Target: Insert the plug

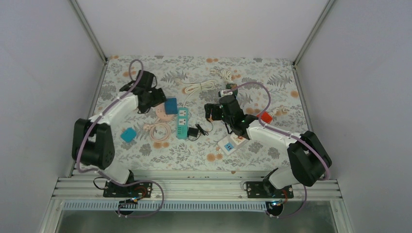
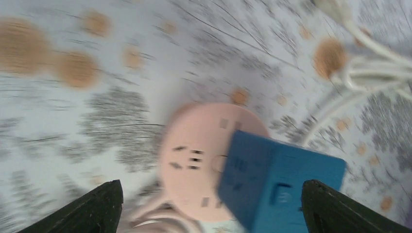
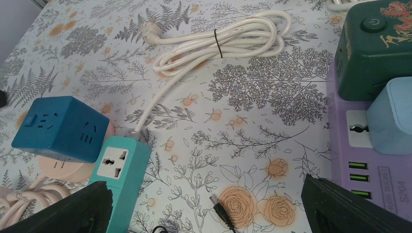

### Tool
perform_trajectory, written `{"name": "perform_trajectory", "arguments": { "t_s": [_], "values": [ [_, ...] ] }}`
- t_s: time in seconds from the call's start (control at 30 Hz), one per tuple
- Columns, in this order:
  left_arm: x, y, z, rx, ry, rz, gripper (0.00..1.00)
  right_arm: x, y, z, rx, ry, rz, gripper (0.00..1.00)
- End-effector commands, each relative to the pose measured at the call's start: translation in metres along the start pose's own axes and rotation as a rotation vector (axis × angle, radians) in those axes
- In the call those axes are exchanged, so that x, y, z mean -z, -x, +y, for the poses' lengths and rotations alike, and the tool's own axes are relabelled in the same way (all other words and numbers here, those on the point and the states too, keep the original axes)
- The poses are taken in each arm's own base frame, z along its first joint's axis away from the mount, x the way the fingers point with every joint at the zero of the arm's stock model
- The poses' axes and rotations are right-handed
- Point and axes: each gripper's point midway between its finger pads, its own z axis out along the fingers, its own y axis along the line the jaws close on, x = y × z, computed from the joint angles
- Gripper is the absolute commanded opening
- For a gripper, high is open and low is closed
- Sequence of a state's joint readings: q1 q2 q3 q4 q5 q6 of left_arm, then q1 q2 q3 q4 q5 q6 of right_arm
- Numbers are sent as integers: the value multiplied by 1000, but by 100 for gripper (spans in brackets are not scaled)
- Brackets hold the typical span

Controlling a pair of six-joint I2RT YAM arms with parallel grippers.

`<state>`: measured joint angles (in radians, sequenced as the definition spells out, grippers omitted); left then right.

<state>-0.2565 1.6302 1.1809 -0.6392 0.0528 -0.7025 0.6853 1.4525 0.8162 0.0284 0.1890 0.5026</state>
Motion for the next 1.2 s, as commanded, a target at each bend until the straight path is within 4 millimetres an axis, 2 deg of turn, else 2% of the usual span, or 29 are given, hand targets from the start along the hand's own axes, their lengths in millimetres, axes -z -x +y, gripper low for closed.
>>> {"name": "perform_trajectory", "arguments": {
  "t_s": [0.0, 0.07, 0.1, 0.13, 0.23, 0.47, 0.57, 0.77, 0.9, 1.0, 1.17],
  "values": [
    [40, 10, 67, 133, 193, -119, 93, -1, 2, -2, -6, 1, -13, 100],
    [43, -7, 108, 210, 300, -117, 95, -1, 3, -2, -7, 1, -13, 100],
    [48, -10, 119, 244, 323, -129, 95, 0, 3, -2, -6, 0, -14, 100],
    [46, -23, 136, 273, 357, -113, 95, -1, 3, -2, -7, -2, -14, 100],
    [42, -41, 158, 336, 363, -84, 97, -1, 2, -2, -8, 2, -12, 100],
    [25, -57, 176, 374, 391, 19, 96, -1, 2, -2, -9, 2, -11, 100],
    [21, -61, 183, 396, 420, 40, 93, -1, 2, -3, -9, -3, -12, 100],
    [17, -63, 197, 438, 430, 22, 92, -2, 1, -3, -8, -4, -8, 100],
    [6, -65, 202, 445, 403, 29, 92, -3, 0, -2, -8, -1, -2, 100],
    [-1, -70, 210, 456, 431, 53, 88, -4, 0, -3, -8, -8, -6, 100],
    [-4, -65, 213, 455, 433, 38, 71, -4, -1, -4, -7, -9, -2, 100]
  ]
}}
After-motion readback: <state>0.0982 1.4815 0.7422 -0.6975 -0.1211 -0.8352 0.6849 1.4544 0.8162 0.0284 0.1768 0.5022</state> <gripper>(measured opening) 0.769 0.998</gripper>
